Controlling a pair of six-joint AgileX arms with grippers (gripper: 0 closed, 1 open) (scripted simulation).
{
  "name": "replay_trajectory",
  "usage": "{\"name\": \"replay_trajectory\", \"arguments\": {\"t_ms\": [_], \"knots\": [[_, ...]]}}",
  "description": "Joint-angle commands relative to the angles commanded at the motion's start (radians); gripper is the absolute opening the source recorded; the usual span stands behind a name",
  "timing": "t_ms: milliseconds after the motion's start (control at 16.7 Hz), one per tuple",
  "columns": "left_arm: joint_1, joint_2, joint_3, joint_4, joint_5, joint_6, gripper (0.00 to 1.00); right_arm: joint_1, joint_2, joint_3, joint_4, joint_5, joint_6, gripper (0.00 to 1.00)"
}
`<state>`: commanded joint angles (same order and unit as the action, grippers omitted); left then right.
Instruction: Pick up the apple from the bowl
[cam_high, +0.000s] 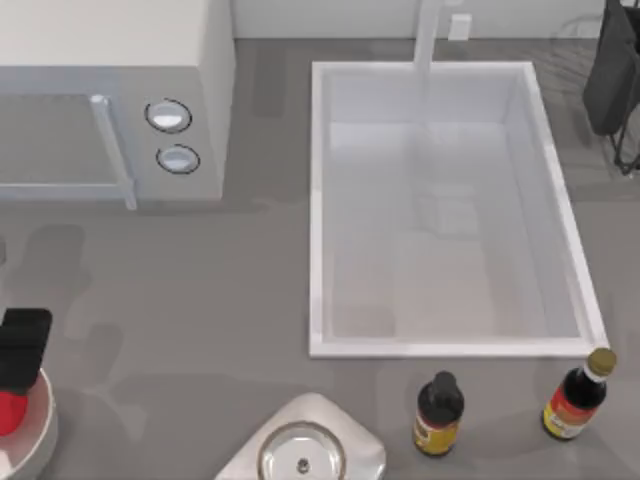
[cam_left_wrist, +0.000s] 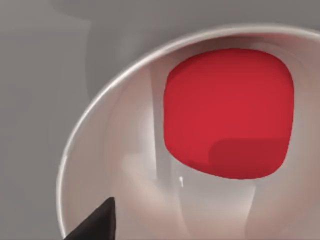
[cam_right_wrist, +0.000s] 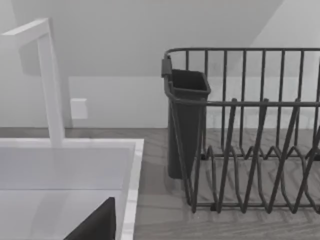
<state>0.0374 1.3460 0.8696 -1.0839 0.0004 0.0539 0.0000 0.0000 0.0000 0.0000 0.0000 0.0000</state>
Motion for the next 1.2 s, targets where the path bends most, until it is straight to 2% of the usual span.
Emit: {"name": "replay_trajectory", "arguments": {"t_ms": [480,960,1200], "knots": [[-0.003,0.027,-0.021,0.033,0.000,0.001,1.00,0.000,0.000,0.000,0.000,0.000,0.000,1.00],[0.003,0.204,-0.228,0.437,0.000,0.007,1.00,0.000,0.000,0.000,0.000,0.000,0.000,1.00],[0.005,0.242,-0.272,0.503,0.000,0.009,1.00,0.000,0.000,0.000,0.000,0.000,0.000,1.00]]}}
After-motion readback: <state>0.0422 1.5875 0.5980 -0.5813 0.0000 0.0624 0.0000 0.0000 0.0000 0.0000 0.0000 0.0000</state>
